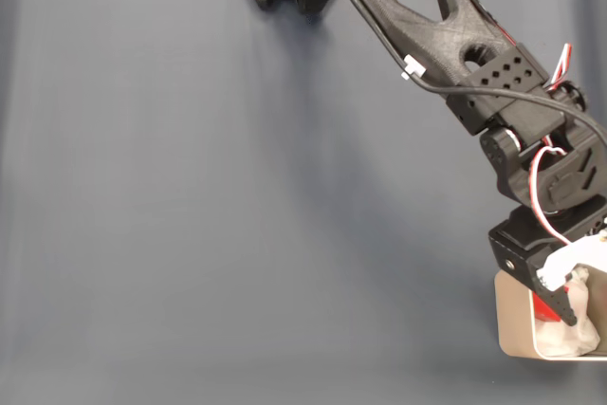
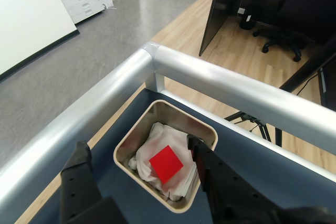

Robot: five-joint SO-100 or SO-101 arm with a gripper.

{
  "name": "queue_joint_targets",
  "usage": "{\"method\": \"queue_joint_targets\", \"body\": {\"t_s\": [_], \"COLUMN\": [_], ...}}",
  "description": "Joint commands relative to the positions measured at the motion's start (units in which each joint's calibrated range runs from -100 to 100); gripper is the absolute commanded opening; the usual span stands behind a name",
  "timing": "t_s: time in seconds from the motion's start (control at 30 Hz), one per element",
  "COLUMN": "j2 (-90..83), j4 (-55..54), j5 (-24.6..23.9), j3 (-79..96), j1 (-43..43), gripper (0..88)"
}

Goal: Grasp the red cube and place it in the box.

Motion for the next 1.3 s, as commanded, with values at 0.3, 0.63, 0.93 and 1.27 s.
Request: {"method": "queue_joint_targets", "body": {"t_s": [0.3, 0.63, 0.93, 1.27], "j2": [-1.2, -1.3, -1.8, -5.2], "j4": [-0.3, -0.2, -0.8, -0.8], "j5": [0.1, 0.1, 0.4, 1.5], "j3": [-3.5, -3.5, -3.5, -2.7], "j1": [0.4, 0.4, 0.6, 2.4], "gripper": [43.6, 43.6, 37.6, 0.0]}}
